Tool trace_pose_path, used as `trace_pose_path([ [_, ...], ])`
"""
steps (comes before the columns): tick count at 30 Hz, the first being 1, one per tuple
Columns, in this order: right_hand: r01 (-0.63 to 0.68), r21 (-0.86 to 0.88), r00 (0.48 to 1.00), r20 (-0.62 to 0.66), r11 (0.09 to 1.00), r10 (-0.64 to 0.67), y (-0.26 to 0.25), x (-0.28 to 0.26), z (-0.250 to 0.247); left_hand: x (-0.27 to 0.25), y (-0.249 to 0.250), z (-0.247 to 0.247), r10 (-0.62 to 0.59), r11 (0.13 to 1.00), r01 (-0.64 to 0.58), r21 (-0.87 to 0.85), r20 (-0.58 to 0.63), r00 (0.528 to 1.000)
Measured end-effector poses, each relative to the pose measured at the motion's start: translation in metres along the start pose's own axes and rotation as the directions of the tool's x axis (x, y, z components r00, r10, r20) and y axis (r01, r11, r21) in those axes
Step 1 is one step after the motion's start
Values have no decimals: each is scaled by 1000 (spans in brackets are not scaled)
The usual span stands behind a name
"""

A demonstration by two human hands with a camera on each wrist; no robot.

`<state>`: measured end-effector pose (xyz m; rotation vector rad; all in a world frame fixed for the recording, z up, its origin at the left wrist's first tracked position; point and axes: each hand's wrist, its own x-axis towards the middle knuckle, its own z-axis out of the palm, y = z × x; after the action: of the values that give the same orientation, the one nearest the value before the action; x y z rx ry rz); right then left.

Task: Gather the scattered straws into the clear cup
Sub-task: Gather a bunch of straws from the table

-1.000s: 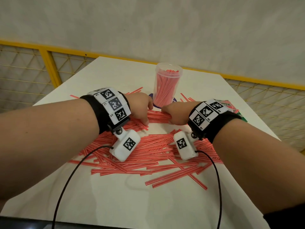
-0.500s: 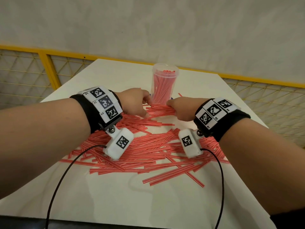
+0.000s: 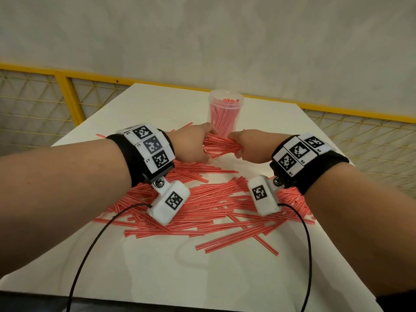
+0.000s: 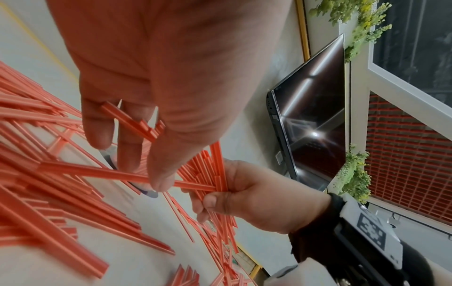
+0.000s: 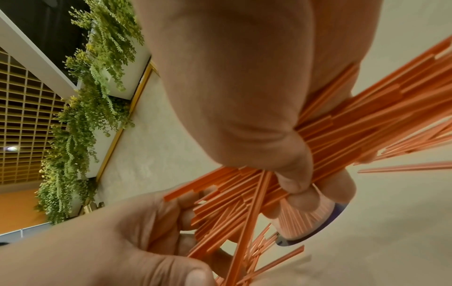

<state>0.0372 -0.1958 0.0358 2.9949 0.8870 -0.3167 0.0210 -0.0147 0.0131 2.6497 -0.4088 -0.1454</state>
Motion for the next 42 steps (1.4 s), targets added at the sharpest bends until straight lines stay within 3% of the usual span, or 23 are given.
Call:
trace_pose_path([
  [6, 8, 71, 1000, 9, 997, -8, -1, -2, -5, -2, 0, 0, 29, 997, -34, -69, -72, 997],
  [15, 21, 16, 998, -60, 1000, -20, -2, 4, -2, 1, 0, -5, 47, 991, -69, -114, -188, 981],
  [20, 22, 237, 982, -190, 971, 25, 5, 2, -6, 3, 1, -13, 24, 971, -128, -201, -454, 891],
  [25, 137, 510, 934, -352, 849, 61, 12, 1, -7, 13, 27, -20, 46, 903, -264, -340, -532, 845],
  [30, 303, 756, 891, -440, 581, 109, 18, -4, 1, 27, 56, -28, 117, 870, -343, -355, -526, 842],
  [33, 326, 775, 862, -478, 541, 167, 24, -5, 7, 29, 67, -30, 209, 855, -414, -314, -521, 827],
  [38, 469, 758, 771, -602, 453, 208, 28, -6, 0, 29, 82, -33, 322, 747, -553, -368, -528, 786],
  [42, 477, 785, 789, -580, 394, 200, 27, -4, 8, 32, 81, -30, 322, 753, -550, -362, -526, 787],
])
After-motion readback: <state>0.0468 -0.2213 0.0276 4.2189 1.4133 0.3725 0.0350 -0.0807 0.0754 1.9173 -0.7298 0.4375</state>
